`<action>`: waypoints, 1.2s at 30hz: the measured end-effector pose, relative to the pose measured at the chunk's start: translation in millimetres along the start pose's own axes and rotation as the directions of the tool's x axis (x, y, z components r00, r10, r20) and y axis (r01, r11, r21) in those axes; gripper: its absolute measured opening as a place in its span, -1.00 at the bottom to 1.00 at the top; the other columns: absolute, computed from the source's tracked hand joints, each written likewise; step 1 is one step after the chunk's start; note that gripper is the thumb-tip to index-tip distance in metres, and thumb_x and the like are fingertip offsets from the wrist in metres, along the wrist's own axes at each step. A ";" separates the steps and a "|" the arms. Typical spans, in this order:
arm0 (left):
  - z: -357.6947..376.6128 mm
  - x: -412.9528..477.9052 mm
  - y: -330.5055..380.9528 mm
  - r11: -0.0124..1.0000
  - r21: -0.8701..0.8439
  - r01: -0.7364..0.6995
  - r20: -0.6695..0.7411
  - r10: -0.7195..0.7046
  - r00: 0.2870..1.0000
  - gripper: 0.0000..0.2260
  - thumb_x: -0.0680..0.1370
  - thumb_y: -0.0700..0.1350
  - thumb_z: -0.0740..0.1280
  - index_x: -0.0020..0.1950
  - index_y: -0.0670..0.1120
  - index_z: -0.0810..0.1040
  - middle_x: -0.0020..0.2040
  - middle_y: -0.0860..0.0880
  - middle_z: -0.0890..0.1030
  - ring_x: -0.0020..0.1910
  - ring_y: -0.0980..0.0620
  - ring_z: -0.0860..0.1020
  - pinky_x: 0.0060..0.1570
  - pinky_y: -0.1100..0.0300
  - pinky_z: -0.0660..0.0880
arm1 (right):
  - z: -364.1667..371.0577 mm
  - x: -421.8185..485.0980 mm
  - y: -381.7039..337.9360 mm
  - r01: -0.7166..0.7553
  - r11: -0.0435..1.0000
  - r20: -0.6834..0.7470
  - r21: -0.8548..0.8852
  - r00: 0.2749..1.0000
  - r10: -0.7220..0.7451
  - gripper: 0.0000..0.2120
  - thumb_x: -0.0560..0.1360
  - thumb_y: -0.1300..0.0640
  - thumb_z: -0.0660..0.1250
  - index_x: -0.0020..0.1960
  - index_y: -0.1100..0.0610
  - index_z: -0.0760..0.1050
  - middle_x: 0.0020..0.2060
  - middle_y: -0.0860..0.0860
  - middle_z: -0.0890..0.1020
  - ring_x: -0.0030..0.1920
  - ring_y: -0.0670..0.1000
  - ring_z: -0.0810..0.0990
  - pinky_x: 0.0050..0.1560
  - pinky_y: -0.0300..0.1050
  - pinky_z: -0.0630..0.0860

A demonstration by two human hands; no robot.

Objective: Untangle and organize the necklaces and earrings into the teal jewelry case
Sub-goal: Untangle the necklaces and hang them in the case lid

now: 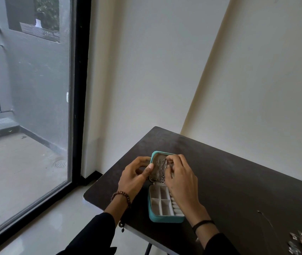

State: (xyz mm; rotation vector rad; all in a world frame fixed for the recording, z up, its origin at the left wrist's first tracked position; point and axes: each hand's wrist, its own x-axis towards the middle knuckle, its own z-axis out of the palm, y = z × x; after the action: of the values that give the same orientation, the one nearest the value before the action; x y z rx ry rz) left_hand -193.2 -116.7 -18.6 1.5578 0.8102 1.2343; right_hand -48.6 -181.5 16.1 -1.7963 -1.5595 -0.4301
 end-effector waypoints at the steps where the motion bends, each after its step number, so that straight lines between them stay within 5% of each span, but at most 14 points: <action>1: -0.1 -0.1 0.0 1.000 -0.001 -0.003 0.000 0.003 1.000 -0.84 0.55 0.03 0.41 0.12 0.11 0.61 -0.01 0.15 0.69 -0.06 0.16 0.66 0.01 -0.04 0.64 | -0.4 -0.5 0.4 -0.001 1.000 -0.003 0.012 1.000 0.001 -0.82 0.60 0.17 0.32 0.19 0.04 0.51 0.12 -0.10 0.56 -0.04 -0.05 0.64 -0.27 -0.23 0.52; 10: 0.3 1.0 -1.6 1.000 -0.005 0.001 -0.005 -0.001 1.000 -0.82 0.54 0.03 0.42 0.13 0.08 0.62 0.00 0.13 0.70 -0.04 0.14 0.66 0.02 0.00 0.63 | 1.3 -2.9 -1.6 0.005 1.000 0.008 0.020 1.000 -0.005 -0.78 0.58 0.18 0.33 0.21 0.06 0.57 0.15 -0.10 0.55 0.03 -0.03 0.65 -0.18 -0.11 0.66; 20: 0.3 0.4 -2.8 0.999 -0.014 0.032 -0.017 -0.032 0.999 -0.85 0.54 0.07 0.41 0.10 0.13 0.63 0.00 0.14 0.70 -0.01 0.13 0.64 0.09 -0.01 0.61 | -10.5 -5.3 3.2 -0.049 0.990 0.095 0.135 0.995 0.037 -0.68 0.52 0.22 0.35 0.24 -0.02 0.50 0.14 -0.16 0.52 -0.01 -0.12 0.58 -0.15 -0.15 0.57; 25: 1.3 2.4 -9.1 0.994 0.001 0.107 -0.033 -0.107 0.994 -0.69 0.42 0.30 0.39 0.06 0.19 0.64 -0.03 0.16 0.70 0.02 0.14 0.66 0.14 -0.05 0.59 | -15.6 -22.3 9.9 -0.131 0.987 0.123 0.092 0.985 0.119 -0.72 0.57 0.18 0.32 0.24 -0.04 0.50 -0.01 -0.21 0.53 0.04 -0.10 0.57 -0.10 -0.14 0.53; 31: 7.2 4.7 -6.8 0.954 0.201 0.222 -0.123 -0.200 0.972 -0.68 0.45 0.37 0.29 0.07 0.25 0.62 -0.11 0.28 0.68 -0.07 0.28 0.63 0.12 0.01 0.57 | -15.9 -42.4 18.6 -0.179 0.978 0.239 0.111 0.960 0.148 -0.73 0.61 0.22 0.24 0.23 -0.06 0.50 0.10 -0.15 0.42 0.05 -0.23 0.57 -0.12 -0.54 0.39; 36: 9.3 2.7 2.2 0.923 0.290 0.254 -0.161 -0.215 0.963 -0.75 0.53 0.29 0.29 0.07 0.22 0.62 -0.08 0.26 0.67 -0.04 0.22 0.62 0.14 0.04 0.54 | -24.6 -47.1 18.5 -0.183 0.975 0.303 0.125 0.943 0.138 -0.69 0.61 0.28 0.19 0.25 -0.03 0.49 0.16 -0.12 0.43 0.08 -0.32 0.51 -0.02 -0.66 0.31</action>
State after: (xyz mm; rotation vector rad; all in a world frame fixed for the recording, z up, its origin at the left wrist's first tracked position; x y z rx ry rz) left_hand -183.7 -117.5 -15.9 1.5805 1.2853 1.0732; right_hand -36.2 -232.9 -3.2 -1.9127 -1.5760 0.0363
